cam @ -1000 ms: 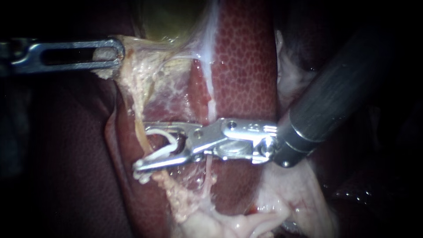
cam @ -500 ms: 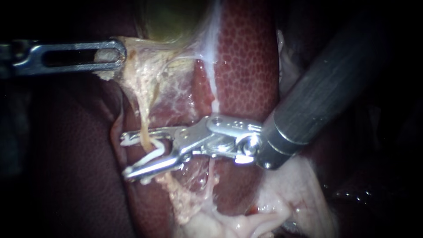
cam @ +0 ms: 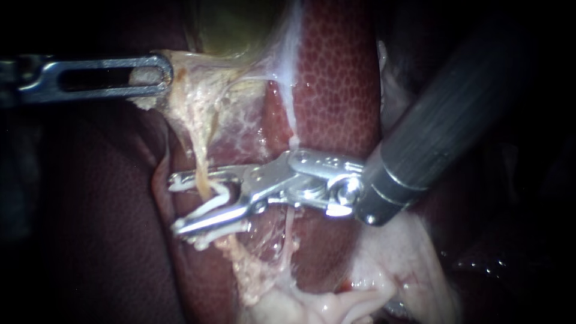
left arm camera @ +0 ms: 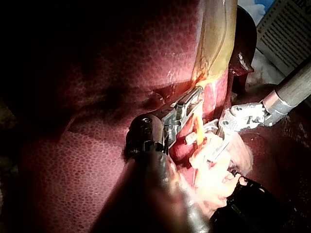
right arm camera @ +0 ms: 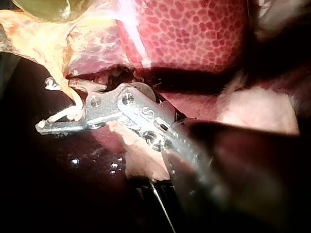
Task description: Clipping third clip left tube
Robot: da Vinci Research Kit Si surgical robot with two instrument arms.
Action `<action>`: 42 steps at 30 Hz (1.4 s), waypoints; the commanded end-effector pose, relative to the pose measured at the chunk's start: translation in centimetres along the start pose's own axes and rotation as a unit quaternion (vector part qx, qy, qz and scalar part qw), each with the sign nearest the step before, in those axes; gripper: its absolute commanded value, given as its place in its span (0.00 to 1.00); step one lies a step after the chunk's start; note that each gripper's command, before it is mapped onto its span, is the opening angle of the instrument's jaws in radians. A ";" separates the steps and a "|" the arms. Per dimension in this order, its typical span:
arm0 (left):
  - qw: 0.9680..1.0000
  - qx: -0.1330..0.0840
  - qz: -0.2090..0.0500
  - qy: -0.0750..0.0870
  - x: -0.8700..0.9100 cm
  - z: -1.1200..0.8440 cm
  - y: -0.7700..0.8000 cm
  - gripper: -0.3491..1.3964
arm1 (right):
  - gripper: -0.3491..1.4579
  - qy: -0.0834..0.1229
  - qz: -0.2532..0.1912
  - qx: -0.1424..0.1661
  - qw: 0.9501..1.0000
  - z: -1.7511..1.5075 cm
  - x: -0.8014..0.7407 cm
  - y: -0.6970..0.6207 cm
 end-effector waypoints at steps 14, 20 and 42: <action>1.000 0.000 0.000 0.000 0.00 0.00 0.00 0.11 | 0.41 -0.005 -0.006 -0.002 1.000 -0.08 -0.05 0.02; 1.000 0.000 0.000 0.000 0.01 0.01 0.00 0.11 | 0.33 -0.011 -0.006 -0.002 1.000 -0.11 -0.05 0.00; 1.000 0.000 0.000 -0.001 0.02 0.01 0.00 0.11 | 0.00 -0.038 -0.010 0.009 0.999 -0.13 -0.12 -0.05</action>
